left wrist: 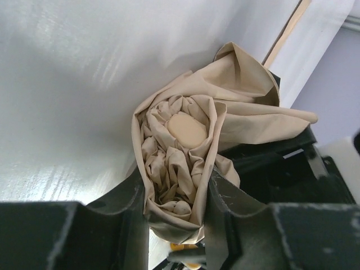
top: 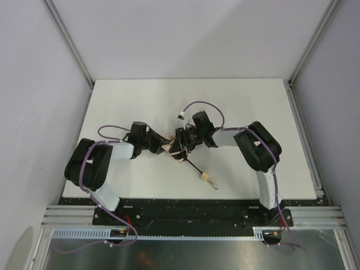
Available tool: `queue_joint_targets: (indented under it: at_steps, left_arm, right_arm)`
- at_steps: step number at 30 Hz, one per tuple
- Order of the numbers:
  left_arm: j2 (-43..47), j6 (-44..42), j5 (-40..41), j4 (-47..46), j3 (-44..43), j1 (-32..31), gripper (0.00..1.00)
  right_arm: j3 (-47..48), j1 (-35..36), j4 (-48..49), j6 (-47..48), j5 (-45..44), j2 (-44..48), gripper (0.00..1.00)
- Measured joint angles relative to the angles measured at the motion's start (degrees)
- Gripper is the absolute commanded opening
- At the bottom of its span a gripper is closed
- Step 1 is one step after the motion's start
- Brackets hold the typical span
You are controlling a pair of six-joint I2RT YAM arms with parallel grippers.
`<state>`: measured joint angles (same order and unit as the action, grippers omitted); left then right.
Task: Put away the umbrella
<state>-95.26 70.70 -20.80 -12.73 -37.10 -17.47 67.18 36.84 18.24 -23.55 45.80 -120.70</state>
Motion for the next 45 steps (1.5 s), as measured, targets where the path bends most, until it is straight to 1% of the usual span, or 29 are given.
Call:
queue_joint_targets:
  at_steps: [1,3,6,8,11,14,17,19,21,25,28,29,30,31,32,35,37,39,40,42,45]
  left_arm:
    - [-0.1,-0.3,0.0,-0.3,0.0,-0.1,0.05]
    - [-0.1,-0.8,0.0,-0.7,0.0,-0.3,0.05]
    - [-0.1,-1.3,0.0,-0.7,0.0,-0.3,0.05]
    - [-0.1,-1.3,0.0,-0.7,0.0,-0.3,0.05]
    - [-0.1,-1.3,0.0,-0.7,0.0,-0.3,0.05]
    - [-0.1,-1.3,0.0,-0.7,0.0,-0.3,0.05]
    - [-0.1,-1.3,0.0,-0.6,0.0,-0.3,0.05]
    - [-0.1,-1.3,0.0,-0.6,0.0,-0.3,0.05]
    - [-0.1,-1.6,0.0,-0.5,-0.1,-0.3,0.05]
    - [-0.1,-1.7,0.0,-0.2,-0.2,-0.3,0.05]
    - [-0.1,-1.8,0.5,-0.3,-0.3,-0.3,0.08]
    - [-0.1,-1.8,0.8,-0.3,-0.4,-0.3,0.10]
    - [-0.1,-2.0,1.0,-0.3,-0.5,-0.3,0.16]
    - [-0.1,-2.2,1.4,-0.2,-0.7,-0.3,0.22]
    - [-0.1,-2.2,1.7,-0.2,-0.8,-0.3,0.30]
    - [0.0,-2.7,3.0,0.3,-1.3,-0.3,0.56]
    - [0.2,-3.9,4.1,1.2,-1.5,-0.3,0.72]
    - [0.5,-4.2,4.1,2.1,-1.6,-0.3,0.84]
    - [1.0,-4.2,4.4,2.1,-2.0,-0.2,0.89]
    - [1.5,-4.7,5.2,2.5,-2.5,-0.1,0.95]
    - [1.7,-4.3,5.6,2.8,-2.7,0.0,0.97]
  right_arm:
    - [0.2,0.3,-2.8,1.2,-1.3,1.4,0.75]
    - [0.9,1.2,-8.3,3.6,-4.5,4.0,0.80]
    - [1.9,3.2,-16.9,8.2,-11.7,8.5,0.84]
    - [2.7,5.2,-21.2,11.7,-17.9,11.2,0.84]
    - [3.5,8.5,-24.1,15.8,-26.9,13.5,0.84]
    - [3.9,13.0,-24.7,20.0,-37.6,13.8,0.82]
    - [3.9,17.1,-24.7,23.5,-46.3,12.8,0.78]
    - [3.9,19.6,-23.9,25.8,-52.5,11.3,0.74]
    - [4.1,21.7,-23.0,28.1,-58.7,9.2,0.67]
    - [5.1,23.6,-21.0,30.1,-68.0,5.5,0.42]
    - [5.8,23.8,-20.3,30.0,-71.4,4.2,0.25]
    - [6.0,23.8,-20.2,29.9,-71.9,4.0,0.18]
    - [6.3,23.7,-20.2,29.6,-72.0,3.7,0.11]
    - [6.5,23.4,-20.2,29.4,-71.6,3.5,0.06]
    - [6.7,23.1,-20.1,29.3,-70.8,3.4,0.03]
    - [7.1,21.6,-20.0,28.5,-66.7,3.2,0.00]
    - [7.1,19.9,-19.3,27.5,-61.8,3.2,0.00]
    - [7.0,18.0,-18.0,26.3,-56.0,3.1,0.00]
    - [6.5,16.7,-16.9,25.4,-51.5,3.1,0.00]
    - [5.7,14.9,-14.5,24.1,-44.8,3.1,0.00]
    - [3.9,11.6,-10.1,22.1,-33.5,3.0,0.00]
